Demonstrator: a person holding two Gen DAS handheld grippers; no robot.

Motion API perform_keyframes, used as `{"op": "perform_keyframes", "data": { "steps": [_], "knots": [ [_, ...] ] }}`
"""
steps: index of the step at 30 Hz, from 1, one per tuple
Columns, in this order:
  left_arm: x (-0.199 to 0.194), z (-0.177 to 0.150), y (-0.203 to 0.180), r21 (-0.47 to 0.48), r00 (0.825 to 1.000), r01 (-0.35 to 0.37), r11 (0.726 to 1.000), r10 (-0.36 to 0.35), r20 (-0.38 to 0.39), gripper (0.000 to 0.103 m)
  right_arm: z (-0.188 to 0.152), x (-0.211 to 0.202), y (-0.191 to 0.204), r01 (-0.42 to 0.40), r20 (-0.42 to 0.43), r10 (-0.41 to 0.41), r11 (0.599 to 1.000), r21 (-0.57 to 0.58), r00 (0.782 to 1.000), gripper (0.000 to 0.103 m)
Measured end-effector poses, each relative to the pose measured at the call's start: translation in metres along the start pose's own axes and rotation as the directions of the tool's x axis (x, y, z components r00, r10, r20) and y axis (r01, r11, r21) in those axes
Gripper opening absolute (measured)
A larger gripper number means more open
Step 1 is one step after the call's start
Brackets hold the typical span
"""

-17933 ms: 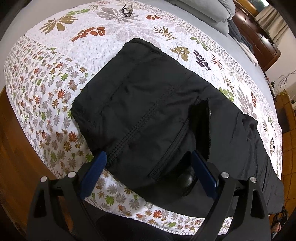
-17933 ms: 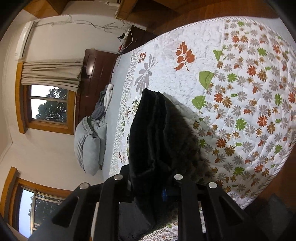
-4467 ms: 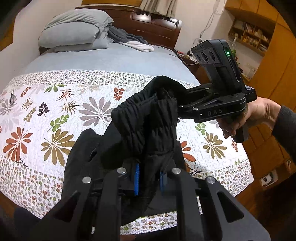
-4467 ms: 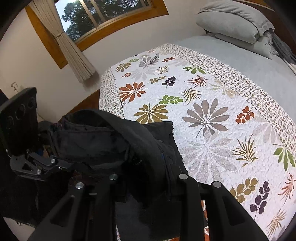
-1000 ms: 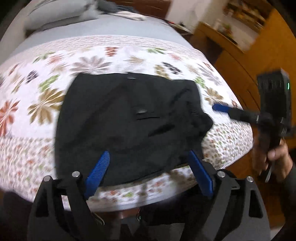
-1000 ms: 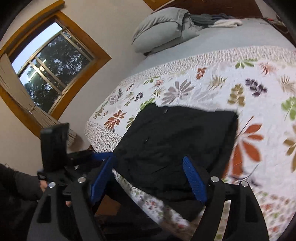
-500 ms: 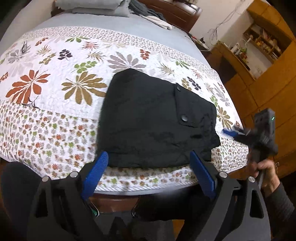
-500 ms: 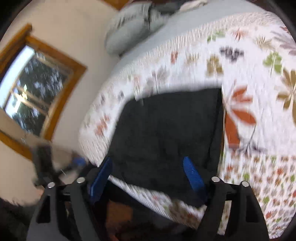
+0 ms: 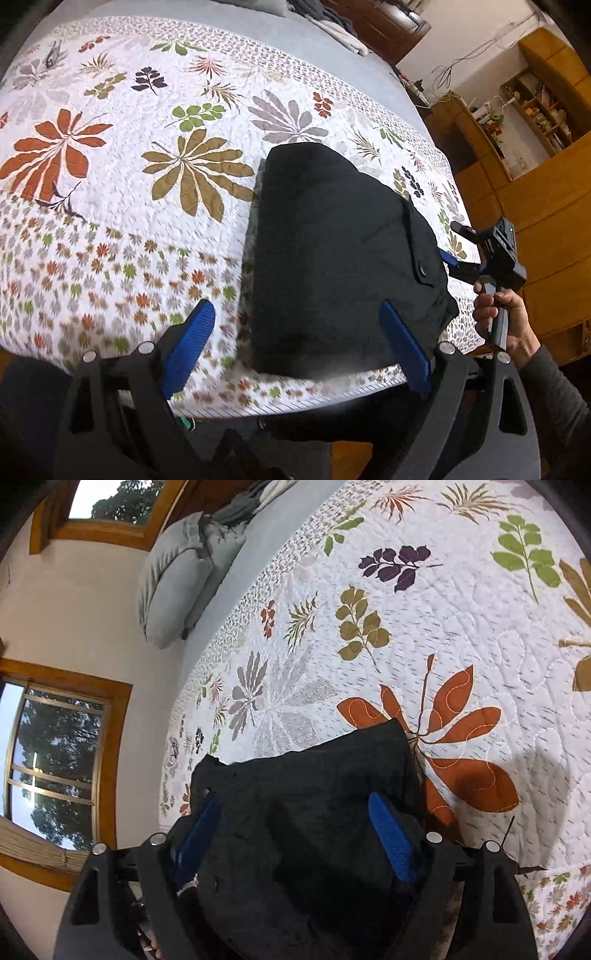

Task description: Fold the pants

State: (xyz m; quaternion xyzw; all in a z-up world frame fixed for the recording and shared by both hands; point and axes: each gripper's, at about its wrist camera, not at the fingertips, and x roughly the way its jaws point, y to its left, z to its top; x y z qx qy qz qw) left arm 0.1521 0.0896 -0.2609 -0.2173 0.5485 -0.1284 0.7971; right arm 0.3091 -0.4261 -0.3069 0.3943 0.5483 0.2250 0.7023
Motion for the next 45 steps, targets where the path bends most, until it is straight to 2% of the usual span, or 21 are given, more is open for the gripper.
{"op": "perform_keyframes", "data": {
  "steps": [2,5,6,9,11,16,17,18,20,29,32,37,41,43,45],
  "knots": [
    [0.008,0.01,0.008,-0.021,0.999,0.036,0.999,-0.037,-0.024,0.09,-0.003,-0.009,-0.001,-0.034,0.02,0.034,0.999,0.026,0.999,0.083],
    [0.019,0.027,0.023,-0.094,0.988,0.136,0.986,-0.143,-0.065,0.091,-0.014,-0.032,0.001,-0.034,0.046,0.033,0.999,0.017,0.998,0.094],
    [0.025,0.033,0.029,-0.132,0.978,0.181,0.975,-0.193,-0.081,0.091,-0.019,-0.04,0.0,-0.033,0.048,0.032,0.999,0.013,0.998,0.099],
    [0.04,0.048,0.038,-0.198,0.949,0.268,0.943,-0.294,-0.116,0.091,-0.035,-0.056,-0.011,-0.028,0.013,0.027,0.998,0.048,1.0,0.1],
    [0.055,0.057,0.043,-0.237,0.918,0.324,0.916,-0.365,-0.155,0.091,-0.046,-0.061,-0.024,-0.042,-0.026,0.045,0.994,0.097,0.999,0.1],
    [0.083,0.067,0.051,-0.307,0.863,0.383,0.871,-0.456,-0.219,0.092,-0.066,-0.054,-0.055,-0.073,-0.119,0.098,0.977,0.201,0.988,0.1],
    [0.09,0.068,0.053,-0.315,0.855,0.381,0.869,-0.461,-0.237,0.092,-0.068,-0.051,-0.059,-0.077,-0.133,0.106,0.975,0.209,0.985,0.1],
    [0.095,0.07,0.053,-0.314,0.855,0.37,0.875,-0.452,-0.253,0.092,-0.069,-0.048,-0.062,-0.077,-0.139,0.108,0.975,0.208,0.984,0.1],
    [0.103,0.074,0.054,-0.294,0.862,0.342,0.892,-0.423,-0.278,0.092,-0.069,-0.044,-0.065,-0.085,-0.146,0.116,0.975,0.204,0.982,0.1],
    [0.14,0.084,0.039,-0.251,0.823,0.356,0.9,-0.429,-0.373,0.092,-0.055,-0.022,-0.069,-0.067,-0.228,0.108,0.981,0.18,0.968,0.1],
    [0.151,0.087,0.044,-0.251,0.823,0.346,0.904,-0.421,-0.381,0.092,-0.05,-0.013,-0.068,-0.065,-0.254,0.106,0.984,0.164,0.961,0.1],
    [0.16,0.088,0.049,-0.284,0.804,0.371,0.884,-0.459,-0.378,0.093,-0.041,0.005,-0.065,-0.064,-0.298,0.102,0.989,0.135,0.949,0.1],
    [0.166,0.086,0.042,-0.273,0.786,0.402,0.874,-0.482,-0.386,0.093,-0.033,0.019,-0.061,-0.065,-0.325,0.102,0.991,0.121,0.94,0.1],
    [0.168,0.085,0.036,-0.271,0.765,0.429,0.862,-0.506,-0.398,0.093,-0.029,0.028,-0.055,-0.065,-0.339,0.099,0.992,0.111,0.936,0.1],
    [0.172,0.084,0.029,-0.232,0.767,0.426,0.874,-0.485,-0.419,0.093,-0.029,0.033,-0.049,-0.061,-0.359,0.086,0.995,0.082,0.93,0.1]
  ]
}}
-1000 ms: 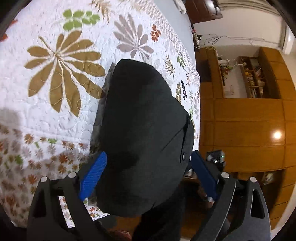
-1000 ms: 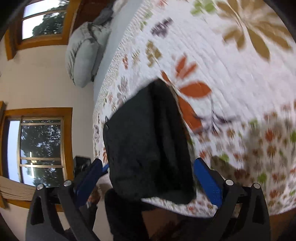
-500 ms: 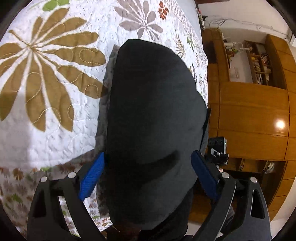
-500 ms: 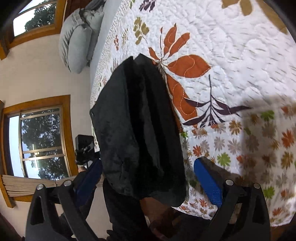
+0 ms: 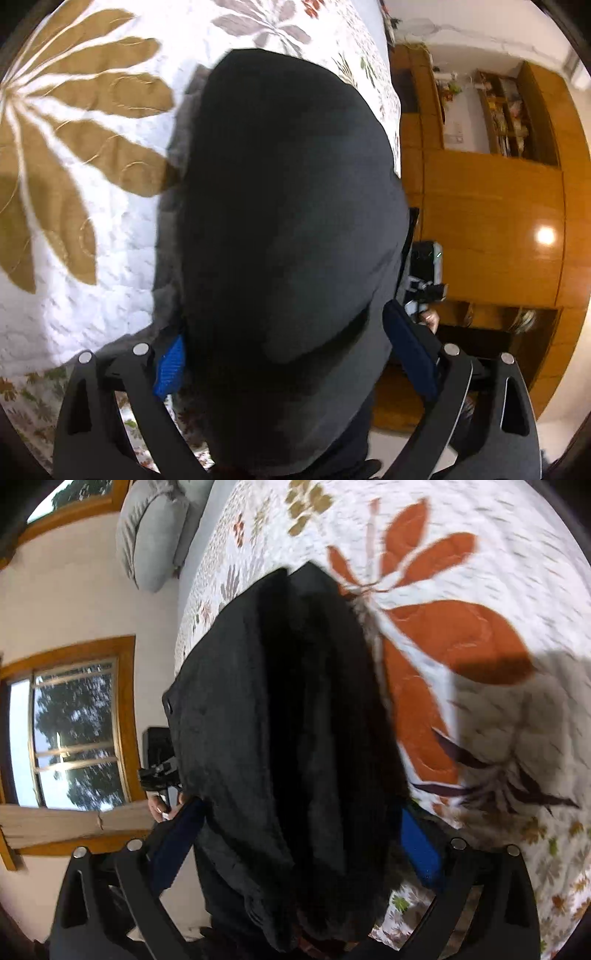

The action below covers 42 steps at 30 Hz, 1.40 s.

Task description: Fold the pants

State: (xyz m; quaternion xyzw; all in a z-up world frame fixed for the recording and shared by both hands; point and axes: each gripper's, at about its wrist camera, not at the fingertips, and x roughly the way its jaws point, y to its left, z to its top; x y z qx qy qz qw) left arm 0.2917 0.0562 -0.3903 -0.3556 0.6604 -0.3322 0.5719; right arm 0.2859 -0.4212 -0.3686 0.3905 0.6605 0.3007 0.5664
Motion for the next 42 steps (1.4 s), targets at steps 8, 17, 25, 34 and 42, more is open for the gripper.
{"op": "perform_keyframes", "data": {
  "steps": [8,17,25,34,42],
  "knots": [
    [0.013,0.002,-0.005,0.016,0.999,-0.035,0.999,0.035,-0.007,0.094,0.006,0.022,0.019,0.014,-0.02,-0.015,0.998,-0.055,1.0,0.1],
    [0.002,-0.003,-0.007,-0.012,0.995,-0.081,0.997,0.082,0.062,0.043,0.002,0.03,0.028,0.014,-0.02,-0.015,0.999,-0.046,1.0,0.072],
    [-0.01,-0.008,-0.026,0.011,0.99,-0.082,0.997,0.081,0.115,0.024,-0.016,0.016,0.059,0.0,0.04,0.004,0.995,-0.1,0.999,0.038],
    [-0.059,0.013,-0.054,0.058,0.977,-0.091,0.994,0.078,0.196,0.023,0.009,0.021,0.12,0.003,0.061,0.008,0.984,-0.178,0.998,0.038],
    [-0.112,0.099,-0.062,0.061,0.961,-0.125,0.99,0.105,0.255,0.023,0.109,0.034,0.17,0.005,0.06,0.009,0.976,-0.219,0.998,0.038]
  ]
}}
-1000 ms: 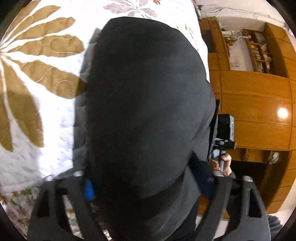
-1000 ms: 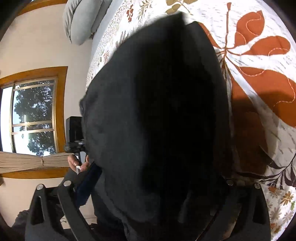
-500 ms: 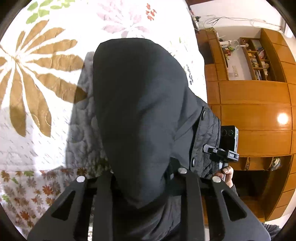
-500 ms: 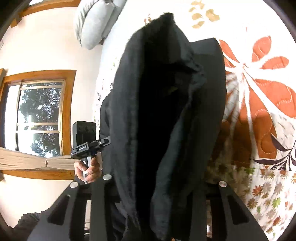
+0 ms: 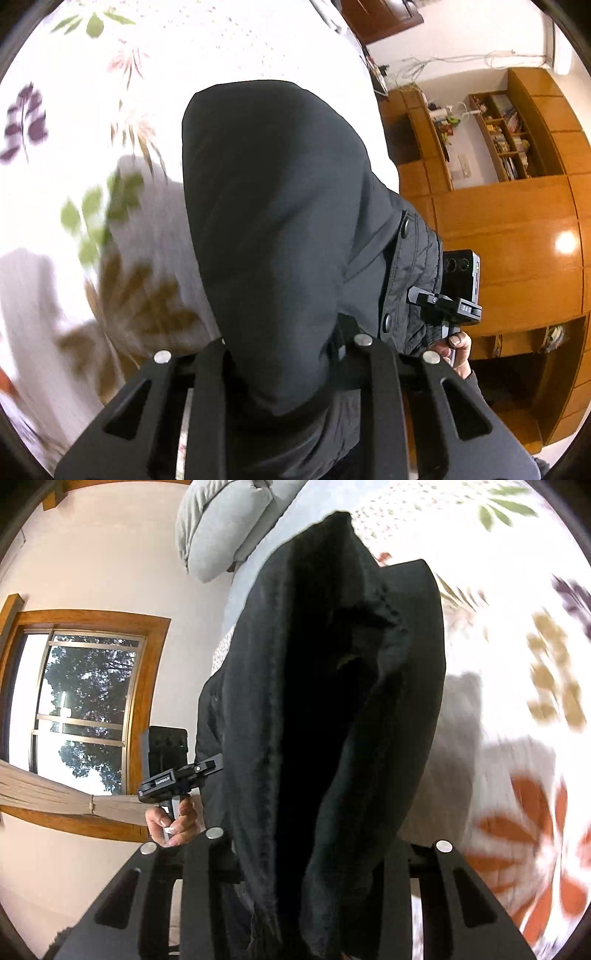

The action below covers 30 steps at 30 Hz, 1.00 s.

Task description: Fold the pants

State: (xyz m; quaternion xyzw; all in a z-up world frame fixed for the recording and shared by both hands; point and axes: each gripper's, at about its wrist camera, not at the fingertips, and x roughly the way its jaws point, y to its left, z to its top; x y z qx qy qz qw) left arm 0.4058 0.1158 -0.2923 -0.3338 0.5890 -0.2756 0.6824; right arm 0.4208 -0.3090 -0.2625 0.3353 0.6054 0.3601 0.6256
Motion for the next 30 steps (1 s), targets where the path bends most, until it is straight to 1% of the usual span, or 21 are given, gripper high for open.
{"op": "perform_keyframes", "data": {
  "steps": [1,3,5,6,7,10,13,15,17,19,20,21,22,24,26,27,29,30],
  "knots": [
    [-0.001,0.017,0.007,-0.01,1.0,-0.003,1.0,0.003,0.004,0.023,0.015,0.009,0.003,0.003,-0.003,-0.004,1.0,-0.001,1.0,0.038],
    [-0.002,0.039,0.019,-0.027,1.0,-0.01,1.0,0.01,0.005,0.023,0.045,0.024,0.002,0.013,-0.011,-0.013,1.0,0.004,1.0,0.038],
    [0.0,0.065,0.034,-0.053,1.0,-0.023,0.998,0.024,0.0,0.023,0.063,0.042,0.004,0.026,-0.023,-0.026,1.0,0.009,0.999,0.037],
    [0.001,0.072,0.039,-0.06,1.0,-0.03,0.998,0.03,-0.003,0.023,0.069,0.054,0.006,0.034,-0.031,-0.034,0.999,0.012,0.999,0.038],
    [0.002,0.083,0.047,-0.071,0.999,-0.038,0.997,0.038,-0.007,0.023,0.065,0.07,0.014,0.037,-0.036,-0.037,0.999,0.014,0.999,0.037],
    [0.006,0.11,0.065,-0.088,0.998,-0.054,0.995,0.053,-0.018,0.023,0.088,0.092,0.006,0.042,-0.051,-0.041,0.999,0.028,0.998,0.037],
    [0.013,0.124,0.086,-0.117,0.998,-0.06,0.991,0.057,-0.029,0.023,0.101,0.114,-0.008,0.042,-0.069,-0.039,0.998,0.05,0.997,0.037],
    [0.021,0.126,0.096,-0.137,0.998,-0.064,0.989,0.059,-0.035,0.025,0.103,0.127,-0.022,0.05,-0.083,-0.043,0.996,0.074,0.996,0.038],
    [0.024,0.125,0.109,-0.164,1.0,-0.024,0.986,0.021,-0.023,0.027,0.109,0.137,-0.031,0.042,-0.088,-0.034,0.995,0.095,0.996,0.039],
    [0.025,0.12,0.121,-0.184,1.0,0.025,0.983,-0.026,-0.005,0.029,0.109,0.14,-0.038,0.032,-0.095,-0.023,0.994,0.1,0.995,0.042],
    [0.027,0.116,0.122,-0.188,0.999,0.035,0.982,-0.036,0.001,0.03,0.108,0.141,-0.041,0.029,-0.098,-0.019,0.994,0.103,0.995,0.043],
    [0.027,0.114,0.125,-0.191,0.999,0.045,0.981,-0.044,0.009,0.03,0.105,0.142,-0.042,0.031,-0.102,-0.021,0.994,0.103,0.995,0.048],
    [0.025,0.111,0.127,-0.192,0.998,0.062,0.979,-0.059,0.023,0.031,0.111,0.14,-0.043,0.025,-0.107,-0.013,0.993,0.112,0.994,0.054],
    [0.021,0.107,0.12,-0.18,0.997,0.074,0.981,-0.066,0.047,0.034,0.11,0.135,-0.041,0.021,-0.106,-0.009,0.993,0.117,0.994,0.06],
    [0.01,0.101,0.115,-0.17,0.995,0.079,0.982,-0.065,0.082,0.04,0.099,0.116,-0.048,0.01,-0.08,-0.001,0.993,0.12,0.997,0.063],
    [0.004,0.1,0.111,-0.163,0.992,0.085,0.983,-0.069,0.105,0.046,0.096,0.107,-0.046,-0.002,-0.055,0.01,0.992,0.13,0.998,0.063],
    [-0.009,0.094,0.102,-0.131,0.988,0.057,0.99,-0.037,0.149,0.046,0.085,0.087,-0.048,-0.029,0.004,0.029,0.987,0.156,1.0,0.064],
    [-0.014,0.089,0.099,-0.118,0.986,0.039,0.992,-0.019,0.163,0.046,0.078,0.08,-0.052,-0.029,0.021,0.026,0.987,0.161,0.999,0.064]
  ]
}}
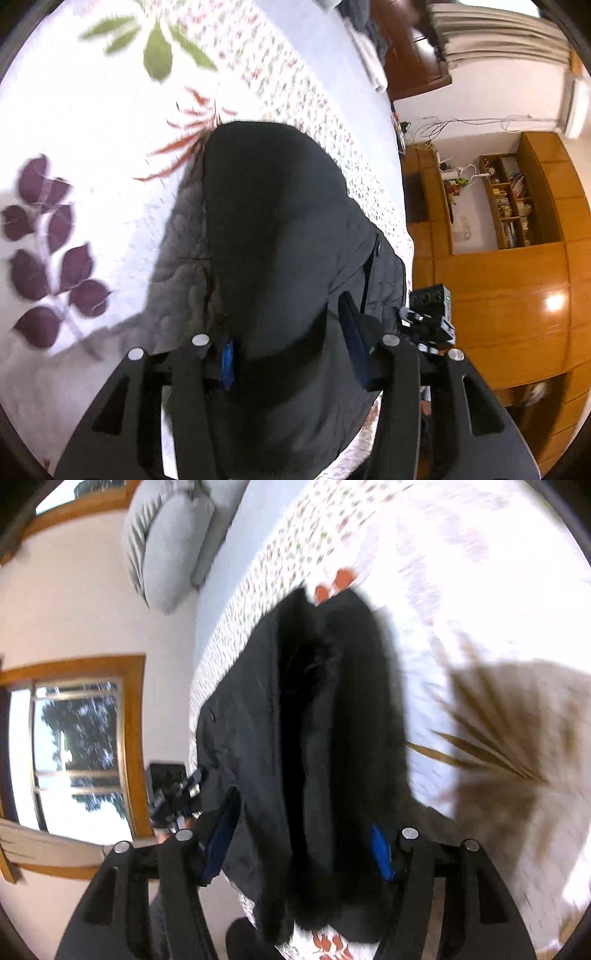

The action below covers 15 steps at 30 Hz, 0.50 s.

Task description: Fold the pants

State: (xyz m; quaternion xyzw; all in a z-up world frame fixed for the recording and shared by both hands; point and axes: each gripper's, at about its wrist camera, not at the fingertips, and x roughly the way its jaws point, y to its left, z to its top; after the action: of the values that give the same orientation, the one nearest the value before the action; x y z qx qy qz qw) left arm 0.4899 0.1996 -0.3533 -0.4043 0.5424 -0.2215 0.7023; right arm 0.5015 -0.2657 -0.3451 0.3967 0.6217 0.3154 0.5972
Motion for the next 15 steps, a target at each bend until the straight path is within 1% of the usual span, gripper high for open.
{"op": "perform_keyframes", "data": {
  "steps": [1,2,4,5,7,8,9,10,12,14,15],
  "knots": [
    [-0.008,-0.008,-0.004,0.024,0.999,-0.035,0.999,0.035,0.028,0.047,-0.009,-0.01,-0.002,0.009,0.025,-0.009,1.0,-0.001,1.0,0.064],
    [-0.013,-0.014,-0.007,0.037,0.998,-0.053,0.998,0.051,0.046,0.047,-0.016,-0.015,-0.002,0.015,0.042,-0.015,1.0,-0.005,0.999,0.064],
    [-0.023,-0.022,-0.008,0.038,0.992,-0.094,0.995,0.091,0.087,0.047,-0.034,-0.026,-0.001,0.015,0.074,-0.014,1.0,-0.014,0.997,0.064],
    [-0.025,-0.024,-0.008,0.034,0.989,-0.115,0.993,0.111,0.098,0.047,-0.038,-0.031,-0.002,0.019,0.079,-0.018,1.0,-0.021,0.997,0.064],
    [-0.022,-0.025,-0.011,0.029,0.978,-0.19,0.981,0.187,0.094,0.049,-0.044,-0.026,0.0,0.07,0.068,-0.068,0.997,-0.028,0.995,0.064],
    [-0.022,-0.025,-0.006,0.029,0.972,-0.223,0.974,0.22,0.084,0.049,-0.047,-0.022,-0.002,0.123,0.064,-0.12,0.992,-0.036,0.991,0.064],
    [-0.018,-0.025,-0.005,0.023,0.966,-0.253,0.967,0.251,0.07,0.049,-0.05,-0.018,-0.001,0.154,0.065,-0.151,0.987,-0.04,0.986,0.065],
    [-0.018,-0.024,-0.003,0.017,0.962,-0.267,0.964,0.265,0.063,0.051,-0.051,-0.011,0.001,0.18,0.063,-0.178,0.983,-0.029,0.982,0.066],
    [-0.018,-0.023,0.001,0.004,0.959,-0.277,0.961,0.277,0.059,0.053,-0.054,-0.012,0.0,0.174,0.069,-0.173,0.985,-0.01,0.983,0.066],
    [-0.024,-0.022,-0.001,-0.018,0.964,-0.256,0.966,0.257,0.072,0.053,-0.06,-0.021,0.001,0.139,0.083,-0.138,0.99,-0.002,0.987,0.067],
    [-0.03,-0.023,-0.003,-0.025,0.967,-0.237,0.971,0.239,0.09,0.056,-0.056,-0.029,-0.001,0.13,0.093,-0.129,0.991,-0.007,0.987,0.067]
  ]
}}
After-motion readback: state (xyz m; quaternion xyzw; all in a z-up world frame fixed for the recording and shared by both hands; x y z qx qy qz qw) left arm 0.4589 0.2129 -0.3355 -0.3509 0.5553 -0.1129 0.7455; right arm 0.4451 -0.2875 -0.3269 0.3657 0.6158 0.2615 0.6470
